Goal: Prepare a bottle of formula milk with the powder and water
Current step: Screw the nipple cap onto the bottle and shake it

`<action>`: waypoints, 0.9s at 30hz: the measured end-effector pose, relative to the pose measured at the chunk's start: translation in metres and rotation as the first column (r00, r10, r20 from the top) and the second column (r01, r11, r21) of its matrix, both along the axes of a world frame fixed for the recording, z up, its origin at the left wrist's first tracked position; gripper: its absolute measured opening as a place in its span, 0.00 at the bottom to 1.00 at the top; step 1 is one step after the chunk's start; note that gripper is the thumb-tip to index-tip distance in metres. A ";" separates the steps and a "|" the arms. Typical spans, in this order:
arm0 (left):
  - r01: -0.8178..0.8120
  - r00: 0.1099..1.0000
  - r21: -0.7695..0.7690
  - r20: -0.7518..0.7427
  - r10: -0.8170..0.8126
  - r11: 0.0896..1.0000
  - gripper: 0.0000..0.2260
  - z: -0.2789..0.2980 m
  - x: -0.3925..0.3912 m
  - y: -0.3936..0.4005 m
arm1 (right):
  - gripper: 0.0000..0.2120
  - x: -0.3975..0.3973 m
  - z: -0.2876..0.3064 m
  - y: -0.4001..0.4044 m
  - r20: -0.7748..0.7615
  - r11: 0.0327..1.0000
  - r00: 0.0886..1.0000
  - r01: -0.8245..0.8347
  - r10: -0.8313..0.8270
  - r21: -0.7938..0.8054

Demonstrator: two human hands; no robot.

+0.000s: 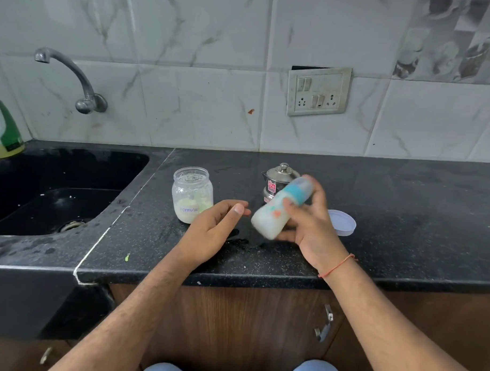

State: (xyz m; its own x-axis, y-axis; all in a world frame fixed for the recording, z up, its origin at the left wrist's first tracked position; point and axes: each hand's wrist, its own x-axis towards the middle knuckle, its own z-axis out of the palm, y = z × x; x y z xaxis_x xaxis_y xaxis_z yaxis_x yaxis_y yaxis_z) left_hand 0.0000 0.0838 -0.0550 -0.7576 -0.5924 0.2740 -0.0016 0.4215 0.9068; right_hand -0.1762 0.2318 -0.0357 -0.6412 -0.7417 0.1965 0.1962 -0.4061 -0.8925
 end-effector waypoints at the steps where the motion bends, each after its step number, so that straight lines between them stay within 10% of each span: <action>1: 0.005 1.000 0.002 0.000 -0.005 1.000 0.24 0.000 0.000 0.000 | 0.29 0.002 -0.001 0.000 -0.051 0.999 0.999 -0.011 0.014 0.041; 5: 0.010 1.000 0.001 0.000 -0.010 1.000 0.23 0.001 0.000 0.000 | 0.26 -0.003 -0.002 0.000 0.141 0.993 0.987 0.089 -0.078 -0.075; 9: 0.018 1.000 -0.004 -0.003 -0.018 1.000 0.25 0.001 -0.001 0.000 | 0.29 0.002 -0.003 -0.001 -0.048 0.998 0.998 -0.024 0.027 0.065; 12: 0.010 1.000 -0.003 -0.004 -0.010 1.000 0.25 0.001 0.000 0.001 | 0.26 -0.003 -0.002 0.000 0.145 0.990 0.985 0.108 -0.095 -0.086; 23: 0.009 1.000 -0.019 0.001 -0.009 1.000 0.23 0.001 0.000 0.001 | 0.29 0.005 -0.001 0.001 -0.066 0.998 0.998 0.011 -0.006 0.068; 27: 0.001 1.000 -0.023 -0.006 -0.001 1.000 0.21 0.001 0.000 0.001 | 0.26 0.001 0.001 0.000 0.090 0.996 0.993 0.085 -0.081 -0.038</action>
